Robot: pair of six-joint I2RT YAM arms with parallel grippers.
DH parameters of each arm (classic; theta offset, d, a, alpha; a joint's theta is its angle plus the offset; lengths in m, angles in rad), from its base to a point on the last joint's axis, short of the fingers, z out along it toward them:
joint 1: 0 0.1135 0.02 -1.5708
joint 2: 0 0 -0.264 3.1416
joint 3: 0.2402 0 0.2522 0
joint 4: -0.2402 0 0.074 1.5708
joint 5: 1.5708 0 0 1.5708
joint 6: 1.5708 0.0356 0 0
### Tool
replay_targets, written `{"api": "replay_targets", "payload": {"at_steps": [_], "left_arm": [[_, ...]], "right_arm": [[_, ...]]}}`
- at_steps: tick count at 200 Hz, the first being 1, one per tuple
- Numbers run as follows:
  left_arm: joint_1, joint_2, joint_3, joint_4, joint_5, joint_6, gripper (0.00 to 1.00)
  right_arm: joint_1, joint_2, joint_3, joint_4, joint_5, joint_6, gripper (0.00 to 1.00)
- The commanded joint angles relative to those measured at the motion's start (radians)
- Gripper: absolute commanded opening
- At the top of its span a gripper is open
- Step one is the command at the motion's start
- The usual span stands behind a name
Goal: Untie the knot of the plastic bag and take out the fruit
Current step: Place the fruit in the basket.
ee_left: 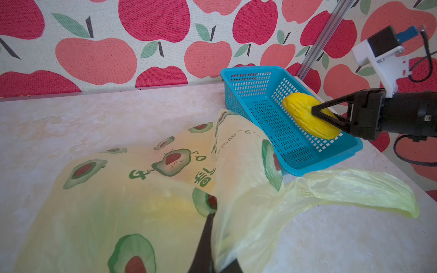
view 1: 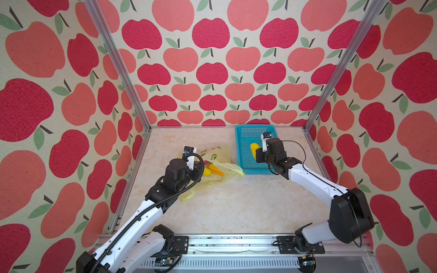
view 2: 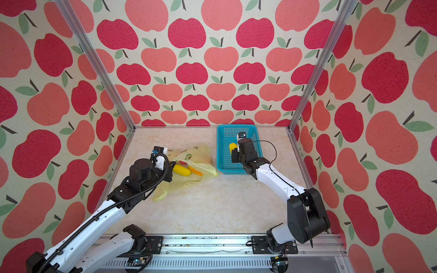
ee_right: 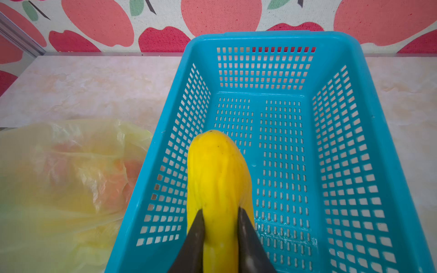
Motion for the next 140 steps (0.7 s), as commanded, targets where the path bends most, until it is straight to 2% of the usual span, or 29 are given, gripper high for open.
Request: {"api": "replay_targets", "payload": {"at_steps": [1,97,140], "left_arm": [[0.006,-0.022,-0.015,0.034,-0.015,0.011,0.00],[0.005,-0.027,-0.022,0.043,-0.008,0.011,0.00],[0.006,-0.013,-0.019,0.042,-0.006,0.010,0.00]], "right_arm": [[-0.008,0.071,0.067,-0.050,-0.021,0.000,0.00],[-0.022,0.236,0.160,-0.069,-0.068,0.033,0.00],[-0.023,0.267,0.190,-0.072,-0.038,0.020,0.00]]}}
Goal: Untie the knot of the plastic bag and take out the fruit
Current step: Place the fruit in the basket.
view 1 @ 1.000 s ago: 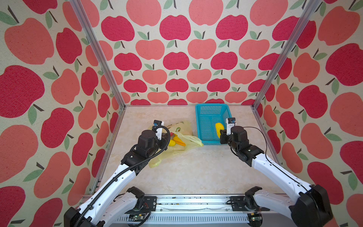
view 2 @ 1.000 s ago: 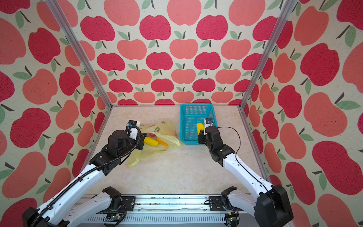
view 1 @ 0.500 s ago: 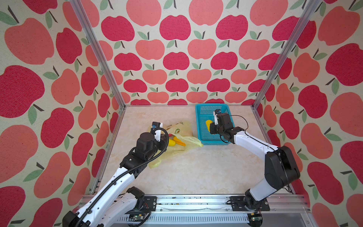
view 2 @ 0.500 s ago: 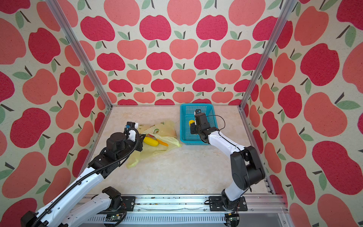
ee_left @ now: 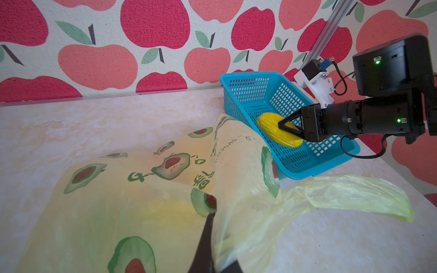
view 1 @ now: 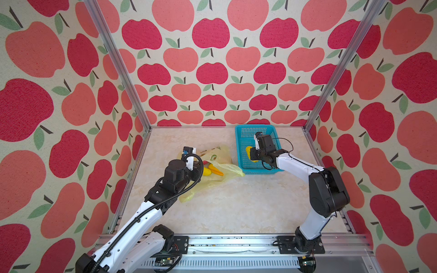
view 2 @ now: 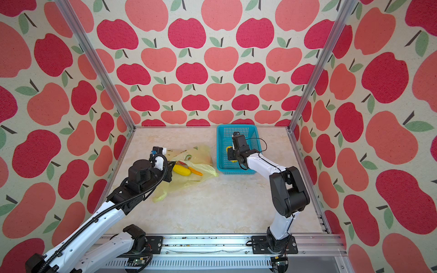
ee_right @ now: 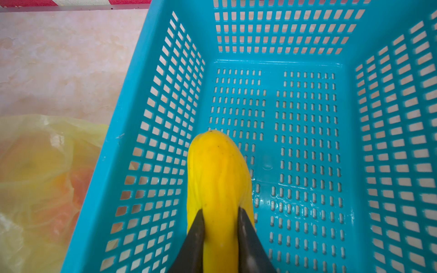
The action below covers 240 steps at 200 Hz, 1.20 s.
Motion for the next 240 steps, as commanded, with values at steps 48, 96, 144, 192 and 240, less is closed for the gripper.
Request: {"api": "replay_targets", "payload": {"at_steps": [48,96,144,192,240], "left_arm": [[0.006,-0.003,-0.009,0.023,0.008,0.004,0.00],[0.009,0.007,-0.004,0.020,0.018,0.005,0.00],[0.009,-0.010,-0.009,0.021,0.015,0.004,0.00],[0.011,-0.028,-0.028,0.039,0.011,-0.010,0.00],[0.015,-0.015,-0.032,0.051,0.032,-0.022,0.00]], "right_arm": [[-0.019,0.168,0.166,0.006,-0.030,0.045,0.01],[-0.019,0.312,0.327,-0.026,-0.013,0.070,0.07],[-0.019,0.276,0.306,0.004,-0.021,0.067,0.43],[-0.013,0.102,0.139,0.106,-0.019,0.046,0.75],[0.072,-0.226,-0.074,0.116,0.147,-0.041,0.79]]}}
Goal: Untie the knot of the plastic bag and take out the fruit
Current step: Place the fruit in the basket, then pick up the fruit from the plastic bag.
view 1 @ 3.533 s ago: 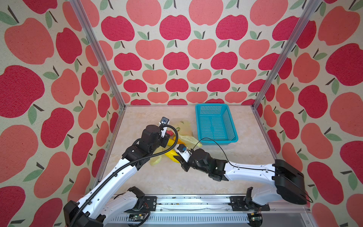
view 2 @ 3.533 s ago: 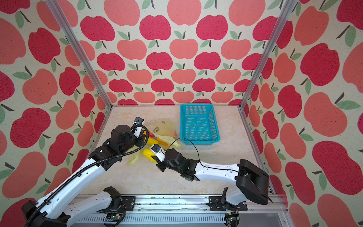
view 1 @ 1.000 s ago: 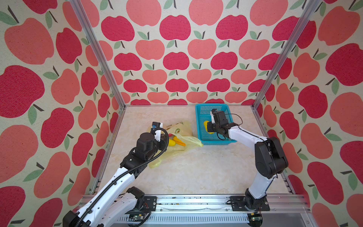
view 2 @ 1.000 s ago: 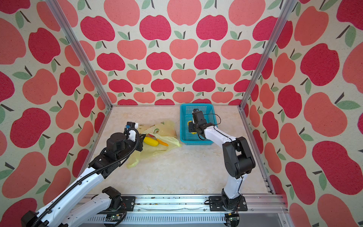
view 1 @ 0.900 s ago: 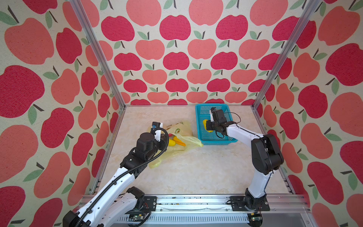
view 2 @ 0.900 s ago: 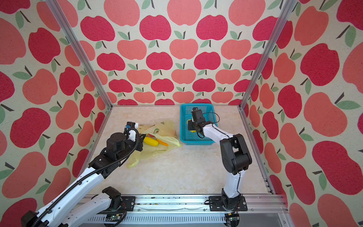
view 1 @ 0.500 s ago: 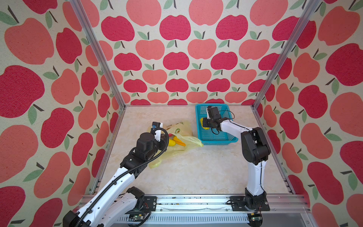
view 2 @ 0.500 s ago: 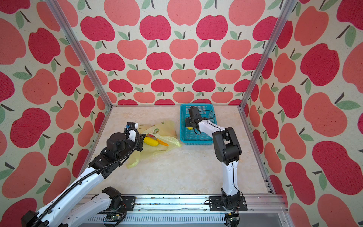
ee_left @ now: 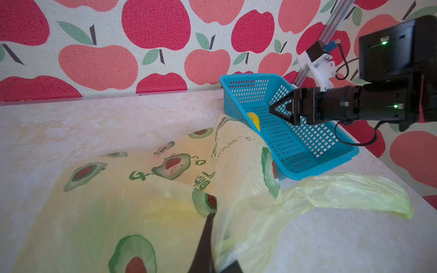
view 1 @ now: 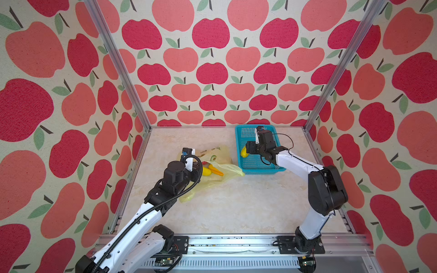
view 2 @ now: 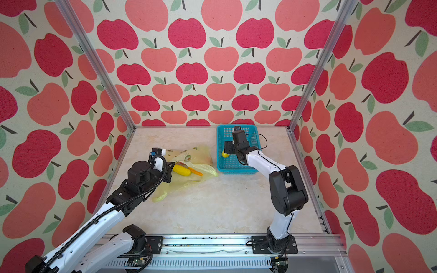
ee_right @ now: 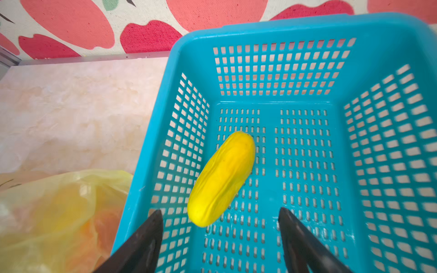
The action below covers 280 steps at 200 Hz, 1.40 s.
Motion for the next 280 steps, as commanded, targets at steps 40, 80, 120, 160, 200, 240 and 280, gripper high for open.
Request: {"api": "replay_targets", "payload": {"at_steps": [40,80,120,160,200,240,280], "left_arm": [[0.009,-0.007,-0.015,0.032,0.000,-0.015,0.00],[0.012,0.019,-0.016,0.039,-0.007,-0.009,0.00],[0.021,0.035,-0.014,0.037,-0.001,-0.007,0.00],[0.024,0.045,-0.011,0.033,0.001,-0.006,0.00],[0.027,0.033,-0.011,0.028,0.000,-0.006,0.00],[0.028,0.012,-0.021,0.034,-0.012,-0.006,0.00],[0.029,-0.001,-0.018,0.029,0.010,-0.009,0.00]], "right_arm": [[0.205,-0.464,-0.258,0.066,0.204,-0.184,0.79],[0.358,-0.718,-0.416,0.160,0.222,-0.282,0.73],[0.551,-0.701,-0.429,0.230,0.213,-0.380,0.68],[0.776,-0.477,-0.358,0.355,0.202,-0.474,0.60],[0.798,-0.239,-0.292,0.444,0.088,-0.374,0.46],[0.785,-0.060,-0.208,0.441,0.130,-0.326,0.38],[0.717,0.034,-0.185,0.449,0.130,-0.229,0.31]]}}
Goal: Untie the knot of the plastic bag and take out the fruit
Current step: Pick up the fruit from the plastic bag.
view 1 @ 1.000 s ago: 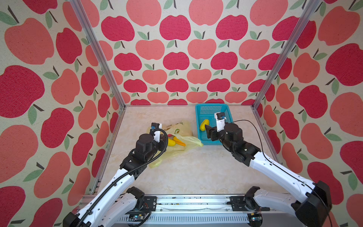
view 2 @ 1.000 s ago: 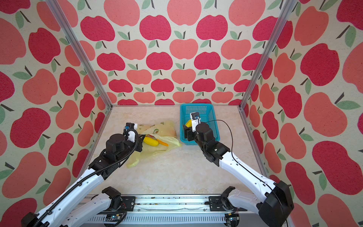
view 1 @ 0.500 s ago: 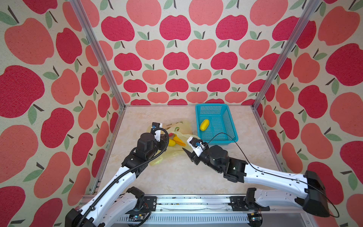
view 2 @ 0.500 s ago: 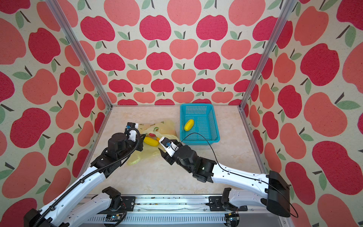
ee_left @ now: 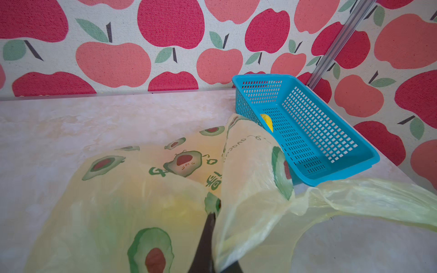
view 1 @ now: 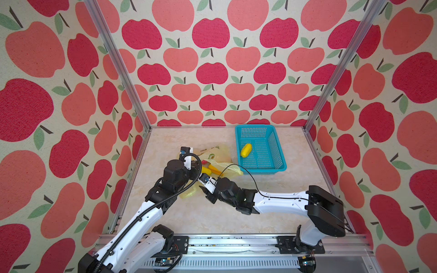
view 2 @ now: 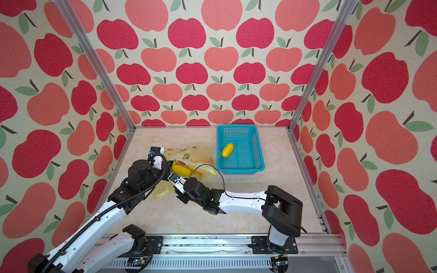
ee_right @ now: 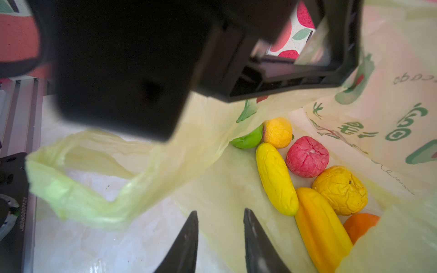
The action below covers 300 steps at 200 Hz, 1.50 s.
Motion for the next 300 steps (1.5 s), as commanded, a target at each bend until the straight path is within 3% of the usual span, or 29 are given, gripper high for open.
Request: {"api": "replay_targets", "payload": {"at_steps": [1,89,134,194,249,266,276,300], "left_arm": [[-0.010,-0.025,-0.008,0.010,0.036,-0.009,0.00],[-0.009,-0.045,-0.015,0.015,0.023,-0.004,0.00],[-0.007,-0.041,-0.012,0.014,0.033,-0.003,0.00],[-0.004,-0.026,-0.010,0.011,0.026,0.003,0.00],[-0.001,-0.015,-0.007,0.011,0.033,0.005,0.00],[-0.001,-0.013,-0.006,0.014,0.047,0.002,0.00],[-0.001,-0.012,-0.006,0.014,0.048,0.001,0.00],[0.000,-0.010,-0.007,0.015,0.042,0.002,0.00]], "right_arm": [[-0.060,0.055,0.037,-0.007,0.020,0.104,0.31],[-0.154,0.222,0.178,-0.154,0.029,0.170,0.31],[-0.194,0.408,0.342,-0.210,-0.026,0.166,0.43],[-0.263,0.585,0.568,-0.341,-0.104,0.180,0.80],[-0.263,0.687,0.695,-0.413,-0.120,0.121,0.89],[-0.260,0.700,0.711,-0.411,-0.112,0.109,0.87],[-0.258,0.701,0.721,-0.414,-0.112,0.105,0.81],[-0.248,0.684,0.716,-0.410,-0.119,0.097,0.55]]}}
